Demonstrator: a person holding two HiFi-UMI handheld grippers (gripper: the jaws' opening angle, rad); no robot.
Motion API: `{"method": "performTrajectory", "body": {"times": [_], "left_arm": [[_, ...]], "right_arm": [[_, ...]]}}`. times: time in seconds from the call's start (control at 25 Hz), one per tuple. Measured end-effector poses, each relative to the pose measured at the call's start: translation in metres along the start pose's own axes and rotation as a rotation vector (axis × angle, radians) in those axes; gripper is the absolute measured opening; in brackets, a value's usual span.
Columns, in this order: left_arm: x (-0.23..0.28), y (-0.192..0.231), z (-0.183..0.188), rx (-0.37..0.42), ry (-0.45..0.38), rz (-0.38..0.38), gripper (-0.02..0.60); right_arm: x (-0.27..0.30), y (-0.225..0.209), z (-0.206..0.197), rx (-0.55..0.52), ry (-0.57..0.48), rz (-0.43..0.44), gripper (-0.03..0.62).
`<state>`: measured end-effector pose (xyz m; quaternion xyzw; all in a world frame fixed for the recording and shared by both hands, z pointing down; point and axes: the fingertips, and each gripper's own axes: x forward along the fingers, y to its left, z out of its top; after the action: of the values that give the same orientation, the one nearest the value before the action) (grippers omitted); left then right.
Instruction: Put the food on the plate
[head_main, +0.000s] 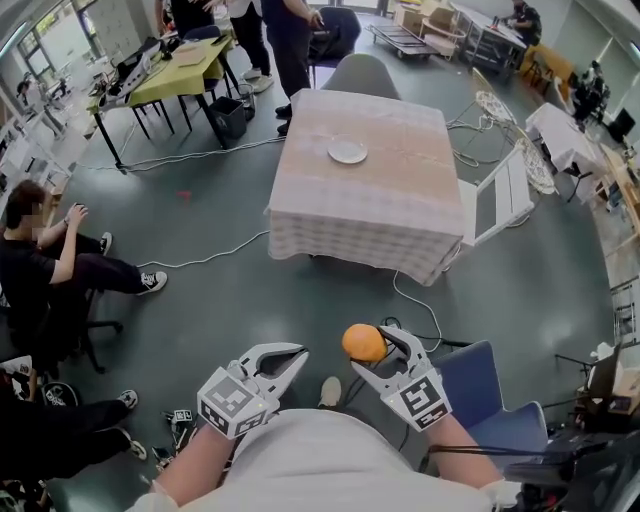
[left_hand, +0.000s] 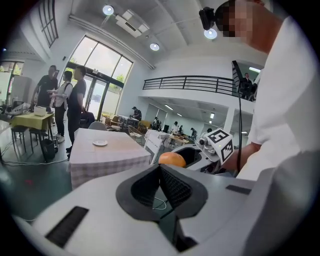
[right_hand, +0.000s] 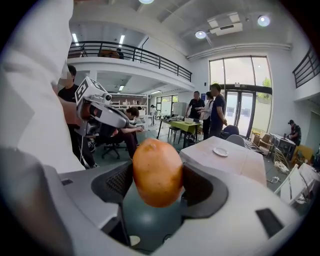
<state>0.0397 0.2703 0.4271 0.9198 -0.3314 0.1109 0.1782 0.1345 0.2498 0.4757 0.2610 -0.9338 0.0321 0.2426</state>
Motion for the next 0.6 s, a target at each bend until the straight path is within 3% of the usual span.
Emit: {"method": "performTrajectory", "body": {"times": [0.24,0.6], "left_arm": [[0.026,0.023,0.008,0.024,0.046,-0.010,0.009],[0.068,0.139,0.071,0.062,0.019,-0.098,0.009]], "right_arm": [[0.017,-0.045,0.000,0.038,0.000,-0.013,0.327],[0.097,-0.132,0.051,0.045,0.028,-0.096,0.327]]}}
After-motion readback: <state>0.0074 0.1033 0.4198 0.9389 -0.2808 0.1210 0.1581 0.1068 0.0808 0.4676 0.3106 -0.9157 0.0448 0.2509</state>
